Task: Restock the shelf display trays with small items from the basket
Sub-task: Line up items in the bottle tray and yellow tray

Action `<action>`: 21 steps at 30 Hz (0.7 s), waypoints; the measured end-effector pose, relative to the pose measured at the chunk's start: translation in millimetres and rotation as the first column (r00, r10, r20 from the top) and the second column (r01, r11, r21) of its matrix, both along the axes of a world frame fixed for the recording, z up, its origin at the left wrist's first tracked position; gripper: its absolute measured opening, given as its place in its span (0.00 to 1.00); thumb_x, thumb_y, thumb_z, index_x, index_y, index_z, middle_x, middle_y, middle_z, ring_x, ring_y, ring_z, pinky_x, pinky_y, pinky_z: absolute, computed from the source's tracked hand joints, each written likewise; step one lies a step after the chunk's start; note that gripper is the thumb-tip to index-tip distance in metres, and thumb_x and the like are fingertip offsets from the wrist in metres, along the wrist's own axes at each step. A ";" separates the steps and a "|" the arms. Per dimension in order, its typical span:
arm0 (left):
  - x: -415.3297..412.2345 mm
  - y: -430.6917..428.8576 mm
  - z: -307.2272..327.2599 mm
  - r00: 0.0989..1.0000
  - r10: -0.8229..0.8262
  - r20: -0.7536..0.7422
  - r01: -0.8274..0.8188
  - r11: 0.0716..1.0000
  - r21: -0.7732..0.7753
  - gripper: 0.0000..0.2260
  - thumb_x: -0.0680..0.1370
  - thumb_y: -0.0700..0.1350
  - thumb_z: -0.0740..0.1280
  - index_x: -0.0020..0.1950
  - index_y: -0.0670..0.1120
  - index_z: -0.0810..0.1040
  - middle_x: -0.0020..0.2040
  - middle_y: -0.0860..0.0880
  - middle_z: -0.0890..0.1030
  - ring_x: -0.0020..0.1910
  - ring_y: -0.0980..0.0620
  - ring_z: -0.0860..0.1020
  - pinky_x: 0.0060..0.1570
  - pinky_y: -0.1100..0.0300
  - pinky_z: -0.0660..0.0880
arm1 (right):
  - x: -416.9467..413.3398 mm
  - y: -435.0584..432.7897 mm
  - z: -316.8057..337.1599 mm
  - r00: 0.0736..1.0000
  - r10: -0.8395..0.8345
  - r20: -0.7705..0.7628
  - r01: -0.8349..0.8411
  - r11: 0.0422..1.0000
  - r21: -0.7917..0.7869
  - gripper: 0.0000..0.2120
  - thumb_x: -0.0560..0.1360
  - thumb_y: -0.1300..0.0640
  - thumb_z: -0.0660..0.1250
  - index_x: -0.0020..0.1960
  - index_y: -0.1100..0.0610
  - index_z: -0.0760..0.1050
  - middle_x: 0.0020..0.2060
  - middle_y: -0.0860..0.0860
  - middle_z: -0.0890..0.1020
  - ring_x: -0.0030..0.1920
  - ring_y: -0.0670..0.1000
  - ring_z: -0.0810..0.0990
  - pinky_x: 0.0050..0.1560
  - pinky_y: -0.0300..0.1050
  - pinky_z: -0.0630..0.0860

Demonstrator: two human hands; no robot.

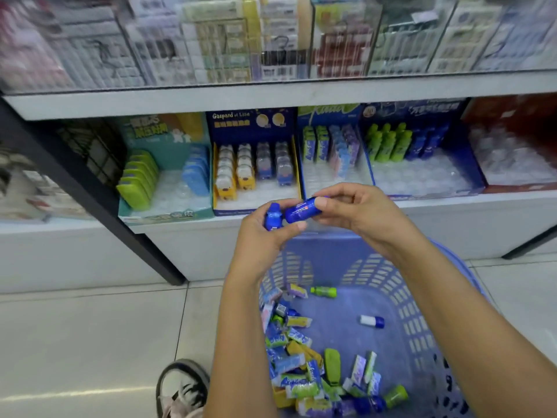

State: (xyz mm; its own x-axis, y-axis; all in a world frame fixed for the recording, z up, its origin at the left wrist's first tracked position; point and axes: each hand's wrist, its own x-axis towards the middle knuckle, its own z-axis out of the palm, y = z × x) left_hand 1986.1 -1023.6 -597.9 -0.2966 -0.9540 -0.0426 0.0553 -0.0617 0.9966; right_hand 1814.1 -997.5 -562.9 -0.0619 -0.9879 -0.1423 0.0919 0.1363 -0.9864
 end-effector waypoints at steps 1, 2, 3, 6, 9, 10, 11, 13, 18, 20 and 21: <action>-0.4 -0.1 4.8 1.000 0.015 0.007 -0.014 0.999 -0.047 0.14 0.71 0.34 0.72 0.51 0.50 0.81 0.38 0.58 0.82 0.29 0.63 0.73 0.30 0.72 0.69 | 2.6 -1.4 3.2 1.000 -0.023 -0.003 0.023 1.000 -0.018 0.08 0.65 0.60 0.73 0.44 0.59 0.80 0.36 0.55 0.84 0.36 0.48 0.84 0.39 0.36 0.79; -1.0 -0.1 8.6 1.000 0.026 0.013 -0.025 0.997 -0.073 0.14 0.71 0.34 0.72 0.51 0.50 0.81 0.38 0.58 0.82 0.29 0.64 0.73 0.31 0.73 0.69 | 3.1 -2.7 5.7 0.999 -0.044 -0.022 0.043 0.998 -0.041 0.06 0.67 0.61 0.72 0.44 0.59 0.80 0.36 0.55 0.84 0.35 0.47 0.84 0.39 0.35 0.79; -1.5 -0.1 11.3 0.999 0.032 0.018 -0.030 0.997 -0.073 0.12 0.72 0.37 0.72 0.52 0.51 0.81 0.37 0.58 0.82 0.28 0.63 0.73 0.31 0.72 0.69 | 1.9 -3.7 8.2 0.997 -0.055 -0.057 0.051 0.996 -0.067 0.06 0.68 0.63 0.72 0.45 0.58 0.80 0.38 0.56 0.83 0.36 0.46 0.83 0.39 0.34 0.78; -3.9 -0.4 16.1 1.000 -0.009 0.023 0.009 1.000 0.011 0.06 0.74 0.45 0.72 0.50 0.53 0.82 0.32 0.52 0.75 0.27 0.57 0.67 0.29 0.65 0.67 | -7.9 -3.7 17.7 0.991 0.017 -0.135 -0.033 0.992 -0.122 0.11 0.68 0.66 0.72 0.50 0.58 0.81 0.46 0.56 0.84 0.44 0.47 0.83 0.48 0.35 0.78; -11.6 0.7 16.3 0.999 -0.021 0.030 0.021 1.000 0.018 0.06 0.73 0.47 0.72 0.49 0.52 0.82 0.33 0.49 0.75 0.27 0.56 0.66 0.29 0.64 0.67 | -17.5 -1.7 22.4 0.995 0.065 -0.072 -0.074 0.989 -0.127 0.15 0.64 0.62 0.72 0.51 0.57 0.80 0.48 0.54 0.84 0.46 0.49 0.83 0.53 0.40 0.79; -16.2 1.7 16.9 1.000 0.002 0.019 -0.002 1.000 0.003 0.05 0.73 0.46 0.73 0.48 0.53 0.83 0.32 0.52 0.76 0.26 0.57 0.67 0.29 0.65 0.67 | -19.4 -1.3 22.8 0.998 0.036 -0.055 -0.042 0.993 -0.108 0.15 0.63 0.60 0.72 0.51 0.57 0.80 0.46 0.54 0.84 0.46 0.49 0.83 0.54 0.41 0.79; -22.2 2.6 17.6 0.999 0.032 0.008 -0.031 0.999 -0.015 0.06 0.72 0.45 0.73 0.47 0.54 0.82 0.31 0.56 0.77 0.26 0.59 0.68 0.30 0.68 0.68 | -21.4 -1.2 22.5 0.999 -0.008 -0.033 0.005 0.996 -0.085 0.15 0.63 0.58 0.73 0.50 0.58 0.80 0.45 0.54 0.84 0.44 0.50 0.83 0.53 0.43 0.80; -37.4 3.7 18.6 0.995 0.095 -0.008 -0.095 0.994 -0.050 0.09 0.70 0.43 0.75 0.46 0.55 0.81 0.34 0.58 0.81 0.29 0.62 0.73 0.32 0.72 0.70 | -26.4 -0.6 22.5 0.996 -0.095 0.001 0.095 0.994 -0.045 0.13 0.65 0.58 0.73 0.48 0.60 0.80 0.42 0.56 0.84 0.42 0.50 0.83 0.48 0.42 0.81; -81.7 6.5 22.3 0.984 0.174 -0.029 -0.176 0.977 -0.116 0.13 0.70 0.40 0.75 0.47 0.55 0.78 0.42 0.59 0.82 0.37 0.65 0.78 0.39 0.74 0.72 | -47.1 1.3 24.9 0.970 -0.241 0.014 0.242 0.970 -0.023 0.05 0.70 0.64 0.71 0.45 0.61 0.79 0.37 0.54 0.84 0.35 0.48 0.84 0.38 0.36 0.80; -96.6 6.8 23.1 0.988 0.155 0.008 -0.153 0.982 -0.106 0.12 0.71 0.42 0.74 0.50 0.53 0.77 0.44 0.57 0.81 0.34 0.65 0.76 0.39 0.72 0.72 | -66.0 -0.3 27.8 0.957 -0.284 -0.060 0.279 0.957 -0.075 0.05 0.70 0.64 0.71 0.45 0.58 0.79 0.36 0.52 0.83 0.35 0.46 0.82 0.38 0.36 0.79; -102.6 6.6 22.8 0.990 0.140 0.015 -0.139 0.988 -0.070 0.10 0.73 0.44 0.73 0.52 0.52 0.76 0.44 0.56 0.81 0.33 0.64 0.74 0.40 0.69 0.72 | -80.7 -2.4 29.4 0.936 -0.328 -0.128 0.313 0.942 -0.124 0.06 0.70 0.65 0.72 0.45 0.58 0.79 0.36 0.52 0.83 0.35 0.45 0.82 0.39 0.35 0.79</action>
